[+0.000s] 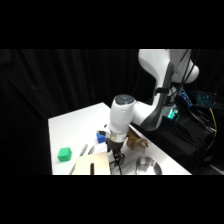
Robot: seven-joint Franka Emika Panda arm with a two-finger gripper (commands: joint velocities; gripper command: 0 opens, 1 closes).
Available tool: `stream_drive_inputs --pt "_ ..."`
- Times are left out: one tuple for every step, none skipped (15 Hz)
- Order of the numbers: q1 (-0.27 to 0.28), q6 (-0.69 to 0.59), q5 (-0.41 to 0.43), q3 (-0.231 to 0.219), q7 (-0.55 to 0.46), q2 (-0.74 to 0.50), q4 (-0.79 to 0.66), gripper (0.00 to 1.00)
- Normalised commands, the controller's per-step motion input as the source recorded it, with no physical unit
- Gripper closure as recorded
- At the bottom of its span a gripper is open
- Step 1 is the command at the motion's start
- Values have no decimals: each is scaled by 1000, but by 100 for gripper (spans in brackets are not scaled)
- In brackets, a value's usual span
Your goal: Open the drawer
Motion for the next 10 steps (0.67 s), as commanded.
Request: stream_drive_inputs --pt "262 188 -8 -172 122 195 109 0" --pt "263 183 -3 -177 115 191 109 0" --pt "258 168 5 -176 109 186 111 0" --pt "246 159 17 -168 98 171 103 0" --pt "229 150 26 -165 82 163 101 0" --pt "217 140 27 -168 74 143 87 0" --pt "201 131 29 -160 61 105 51 0" --pt "225 147 7 -196 77 51 -17 0" --pt "233 158 -9 -214 82 5 -78 0" --pt "229 164 -24 -219 81 -31 -126 0"
